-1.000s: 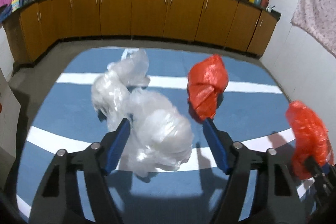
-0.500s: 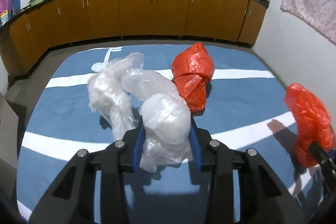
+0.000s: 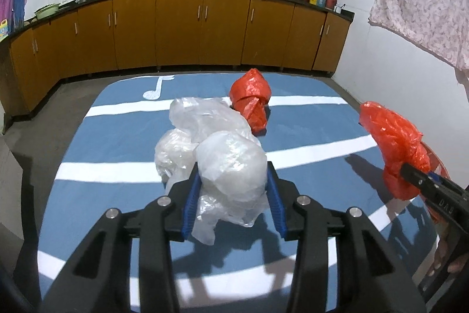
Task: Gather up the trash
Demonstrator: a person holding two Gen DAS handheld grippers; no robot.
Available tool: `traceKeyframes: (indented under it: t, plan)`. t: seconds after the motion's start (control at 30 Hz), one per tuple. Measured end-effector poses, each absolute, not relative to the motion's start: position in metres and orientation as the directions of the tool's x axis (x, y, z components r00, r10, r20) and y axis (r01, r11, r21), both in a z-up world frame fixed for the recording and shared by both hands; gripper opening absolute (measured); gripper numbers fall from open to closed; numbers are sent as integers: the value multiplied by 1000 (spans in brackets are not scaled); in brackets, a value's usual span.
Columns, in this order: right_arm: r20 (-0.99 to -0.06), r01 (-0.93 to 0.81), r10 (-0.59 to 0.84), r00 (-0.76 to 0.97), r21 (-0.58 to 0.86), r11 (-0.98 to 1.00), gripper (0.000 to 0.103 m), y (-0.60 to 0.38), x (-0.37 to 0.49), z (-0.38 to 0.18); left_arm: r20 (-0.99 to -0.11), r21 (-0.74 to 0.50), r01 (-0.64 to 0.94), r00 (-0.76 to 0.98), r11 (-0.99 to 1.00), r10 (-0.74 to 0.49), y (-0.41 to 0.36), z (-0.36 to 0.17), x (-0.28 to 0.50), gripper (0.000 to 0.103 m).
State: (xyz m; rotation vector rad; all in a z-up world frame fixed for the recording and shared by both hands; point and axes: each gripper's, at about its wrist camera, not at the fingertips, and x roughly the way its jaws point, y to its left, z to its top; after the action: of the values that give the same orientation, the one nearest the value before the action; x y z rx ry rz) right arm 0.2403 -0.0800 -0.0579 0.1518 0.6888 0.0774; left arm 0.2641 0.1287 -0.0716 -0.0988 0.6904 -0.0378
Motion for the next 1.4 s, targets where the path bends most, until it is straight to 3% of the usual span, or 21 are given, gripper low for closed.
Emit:
traceKeyframes:
  t: [0.17,0.3,0.63,1.1,1.4]
  plan:
    - [-626,-20,121,770,167,986,44,-80,238,-56,-647,-94,-12,761,995,-52,130,-73,262,46]
    - [-622,-21,120,774,165,986,44,-81,234,-54,-654,-98,-9,754,995,-58,128,-70,263,38]
    - [-607,-22,123,785,171,985,44,-86,225,-44,-577,-83,-15,816,996,-36,134,-33,243,38]
    - [-587,-10,115,802,179,984,43,-95,213,-34,-537,-102,3,842,995,-57,135,9,243,42]
    - [-601,-9,119,791,182,983,40,-96,209,-38,-558,-120,35,824,992,-97,120,10,252,38]
